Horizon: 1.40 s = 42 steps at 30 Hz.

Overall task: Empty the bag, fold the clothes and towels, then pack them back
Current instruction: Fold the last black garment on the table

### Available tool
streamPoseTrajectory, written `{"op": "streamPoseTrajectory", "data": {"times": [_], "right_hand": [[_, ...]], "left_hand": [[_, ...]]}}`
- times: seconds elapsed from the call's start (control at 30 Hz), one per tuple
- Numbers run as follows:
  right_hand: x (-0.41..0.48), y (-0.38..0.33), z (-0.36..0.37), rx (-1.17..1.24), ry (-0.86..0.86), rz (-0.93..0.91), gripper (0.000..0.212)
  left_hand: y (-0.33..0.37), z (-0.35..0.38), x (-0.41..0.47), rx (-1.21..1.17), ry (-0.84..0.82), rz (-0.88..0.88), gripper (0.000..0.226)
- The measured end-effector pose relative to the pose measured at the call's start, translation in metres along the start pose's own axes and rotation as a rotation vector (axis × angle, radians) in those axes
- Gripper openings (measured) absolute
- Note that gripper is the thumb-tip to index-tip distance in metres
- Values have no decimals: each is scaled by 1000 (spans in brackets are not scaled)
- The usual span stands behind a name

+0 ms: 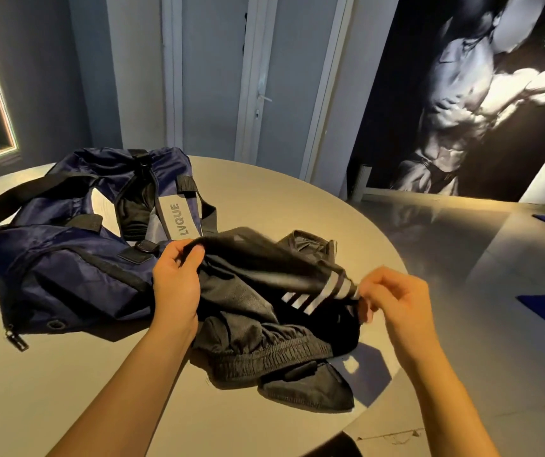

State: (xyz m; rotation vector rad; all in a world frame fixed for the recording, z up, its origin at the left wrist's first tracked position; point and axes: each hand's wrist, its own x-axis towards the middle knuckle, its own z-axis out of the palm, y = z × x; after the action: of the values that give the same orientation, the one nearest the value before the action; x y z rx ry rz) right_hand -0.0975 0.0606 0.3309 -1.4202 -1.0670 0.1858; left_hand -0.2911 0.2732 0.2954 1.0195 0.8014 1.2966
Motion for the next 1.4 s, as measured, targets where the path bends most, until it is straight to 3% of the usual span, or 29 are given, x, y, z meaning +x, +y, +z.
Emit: {"op": "streamPoseTrajectory", "data": {"times": [0.17, 0.2, 0.27, 0.4, 0.47, 0.57, 0.63, 0.67, 0.73, 0.83, 0.9, 1.0, 1.1, 1.2, 1.27, 1.33, 1.4], "right_hand": [[-34, 22, -3, -338, -533, 262, 36], [-34, 21, -3, -430, -546, 273, 38], [-28, 18, -2, -528, -405, 234, 35], [-12, -3, 18, -408, -87, 78, 16], [-3, -13, 33, -546, -123, -12, 6], [13, -14, 52, -954, -250, -41, 34], [25, -13, 59, -1044, -258, -54, 21], [30, -12, 60, -1011, -263, -50, 12], [41, -12, 57, -804, -271, 8, 13], [57, -21, 42, -367, -121, 115, 14], [63, -24, 30, -142, -54, 213, 21], [70, -17, 15, -31, -25, 307, 38], [74, -4, 10, 15, 77, 403, 38], [72, 2, 12, -73, 104, 410, 39], [68, 2, 12, -37, -14, 443, 41], [64, -4, 11, 186, -226, 533, 44], [60, -14, 9, 408, -309, 616, 47]], "left_hand": [[4, -1, -5, -49, 38, 10, 25], [6, -1, -8, -49, 42, 14, 27], [6, -2, -11, -52, 52, 8, 29], [3, -5, -7, -70, 35, -14, 32], [5, -5, -8, -15, -3, 54, 24], [4, -5, -8, 100, -115, 169, 24], [1, -7, -7, 165, -203, 182, 31], [0, -8, -7, 210, -231, 182, 32], [-2, -8, -8, 308, -249, 195, 18], [-4, -8, -7, 459, -264, 277, 13], [-5, -9, -7, 551, -324, 350, 14], [-6, -9, -7, 597, -385, 413, 18], [3, -5, -11, 407, -398, 383, 21], [10, -5, -9, 98, -382, 235, 11], [10, -6, -6, -70, -344, 112, 5], [10, -7, -2, -193, -272, 16, 13], [9, -7, 3, -279, -183, -42, 18]]}}
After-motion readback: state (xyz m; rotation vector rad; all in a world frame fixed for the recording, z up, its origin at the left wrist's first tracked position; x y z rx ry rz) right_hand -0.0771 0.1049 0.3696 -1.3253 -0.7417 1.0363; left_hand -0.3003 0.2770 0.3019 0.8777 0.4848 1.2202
